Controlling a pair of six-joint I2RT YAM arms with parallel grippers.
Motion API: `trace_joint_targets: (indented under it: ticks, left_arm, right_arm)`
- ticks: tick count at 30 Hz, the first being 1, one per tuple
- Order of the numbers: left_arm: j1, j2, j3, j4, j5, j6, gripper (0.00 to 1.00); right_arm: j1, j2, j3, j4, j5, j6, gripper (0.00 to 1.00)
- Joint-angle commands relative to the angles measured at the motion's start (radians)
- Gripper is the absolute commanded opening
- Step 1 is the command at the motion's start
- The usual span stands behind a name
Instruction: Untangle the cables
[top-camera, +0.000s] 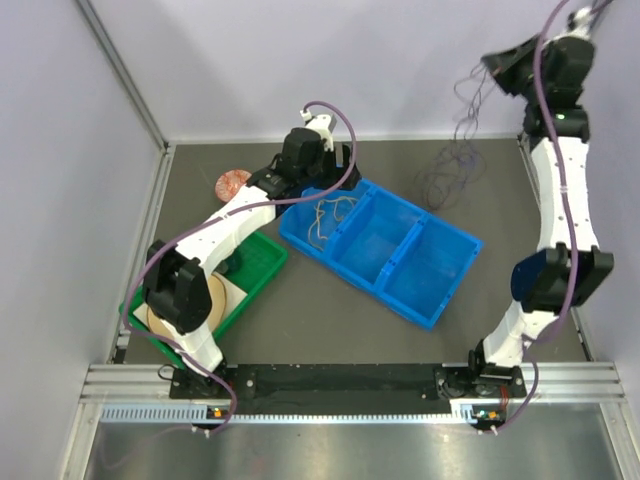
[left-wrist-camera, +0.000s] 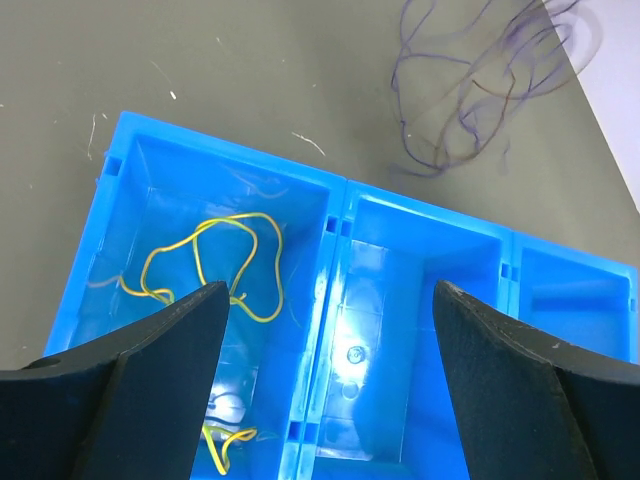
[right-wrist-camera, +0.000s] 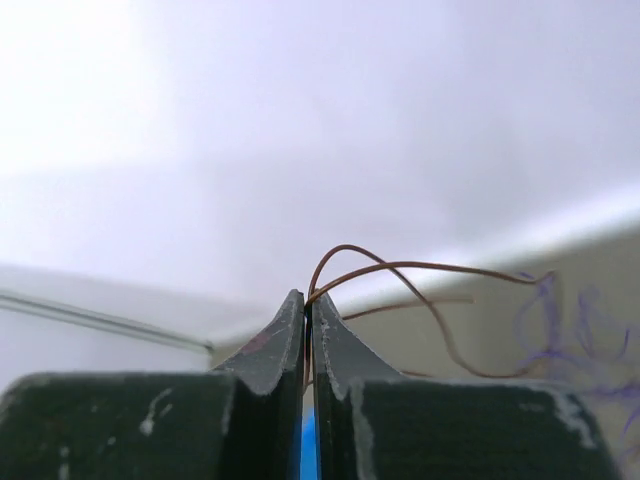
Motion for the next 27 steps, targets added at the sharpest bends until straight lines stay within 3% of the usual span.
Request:
trace_joint_targets:
  ticks: [1,7,11,13,16,20,27]
  left_arm:
    - [-0.003,-0.020,0.031,0.064,0.002,0.001,0.88]
    - [-0.001,-0.023,0.066,0.048,0.009,0.016,0.88]
    - [-0.001,-0.028,0.071,0.040,0.012,0.018,0.88]
    - [-0.001,-0.026,0.066,0.038,0.028,0.012,0.88]
    - [-0.001,-0.023,0.053,0.046,0.055,0.002,0.88]
    - [-0.004,-0.011,0.062,0.054,0.106,-0.001,0.89]
    - [-0.004,0.050,0.158,0.047,0.158,0.012,0.88]
  right_arm:
    - [0.006,-0.104,0.129,0.063,-0.020,-0.007,0.00]
    - [0.006,-0.115,0.147,0.060,0.004,-0.036,0.00]
    - [-0.009,-0.103,-0.072,0.060,0.076,-0.079,0.00]
    - [-0.016,-0.056,-0.202,0.060,0.126,-0.099,0.00]
    - [-0.036,0.078,-0.269,0.043,0.138,-0.111,0.00]
    - [-0.036,0.138,-0.220,-0.028,0.080,-0.110,0.00]
    - [0.001,-0.040,-0.012,-0.008,0.007,-0.094,0.00]
